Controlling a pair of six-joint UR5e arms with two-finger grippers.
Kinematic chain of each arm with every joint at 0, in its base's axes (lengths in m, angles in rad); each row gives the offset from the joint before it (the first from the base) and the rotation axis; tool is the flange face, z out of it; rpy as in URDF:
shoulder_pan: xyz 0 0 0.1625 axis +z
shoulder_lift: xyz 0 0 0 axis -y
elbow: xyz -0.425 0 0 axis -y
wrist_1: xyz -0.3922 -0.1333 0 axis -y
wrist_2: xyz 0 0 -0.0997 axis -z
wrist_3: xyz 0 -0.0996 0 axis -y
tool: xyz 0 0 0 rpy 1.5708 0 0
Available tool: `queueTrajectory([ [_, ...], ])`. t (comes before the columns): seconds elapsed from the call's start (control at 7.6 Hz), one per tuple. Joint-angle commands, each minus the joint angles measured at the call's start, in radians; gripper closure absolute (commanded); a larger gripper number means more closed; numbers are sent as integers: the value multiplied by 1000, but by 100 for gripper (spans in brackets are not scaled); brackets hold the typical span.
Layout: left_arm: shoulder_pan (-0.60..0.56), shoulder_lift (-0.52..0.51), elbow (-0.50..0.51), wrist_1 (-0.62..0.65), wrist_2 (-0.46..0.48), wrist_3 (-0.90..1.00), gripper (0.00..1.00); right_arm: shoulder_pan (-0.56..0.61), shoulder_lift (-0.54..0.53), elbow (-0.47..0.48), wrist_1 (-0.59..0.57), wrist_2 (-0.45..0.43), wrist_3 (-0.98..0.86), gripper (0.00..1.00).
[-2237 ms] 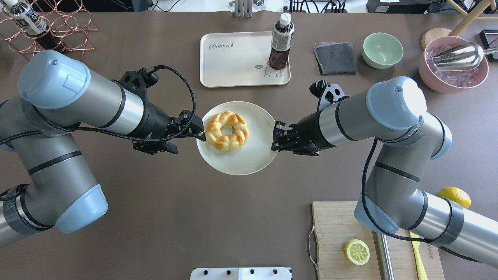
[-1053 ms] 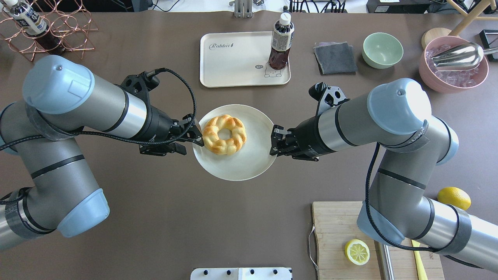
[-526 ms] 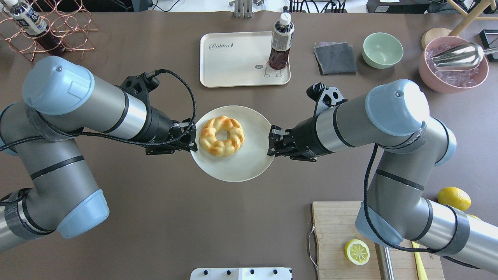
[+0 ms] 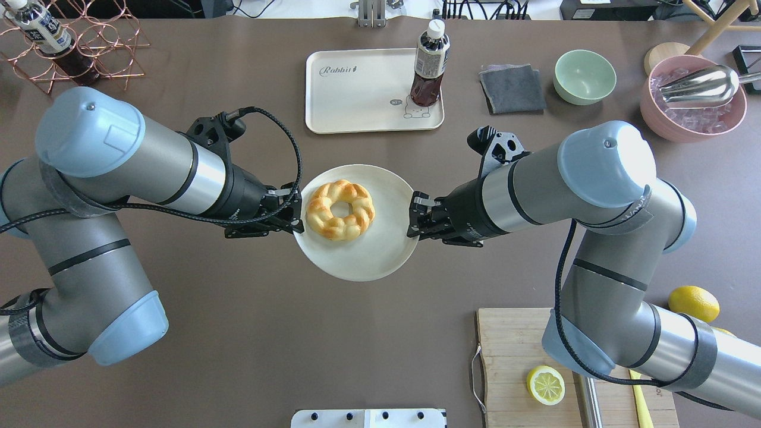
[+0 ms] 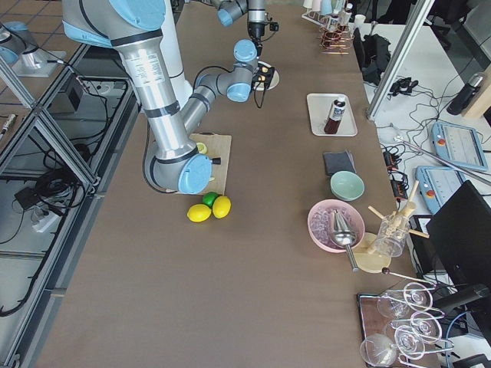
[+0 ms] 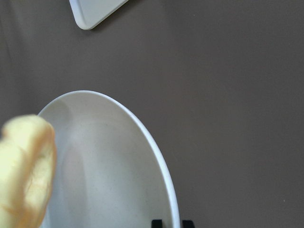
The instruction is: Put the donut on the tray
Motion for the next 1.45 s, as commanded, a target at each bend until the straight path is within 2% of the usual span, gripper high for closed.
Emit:
queueTrajectory([
  [0.0, 6, 1, 7, -2, 2, 6, 100, 32, -35, 38, -4, 20, -3, 0],
  [0.26, -21, -1, 38, -5, 2, 15, 100, 66, -78, 47, -4, 31, -6, 0],
  [0.53, -60, -16, 132, -86, 2, 13, 100, 167, -137, 38, -6, 138, -46, 0],
  [0.79, -124, -105, 315, -166, 28, 13, 100, 259, -254, 36, 0, 230, -240, 0],
  [0.92, -147, -187, 452, -174, 58, 9, 100, 296, -305, 35, 2, 258, -330, 0],
  [1.32, -156, -371, 831, -338, 205, -23, 100, 466, -449, -2, 3, 377, -646, 0],
])
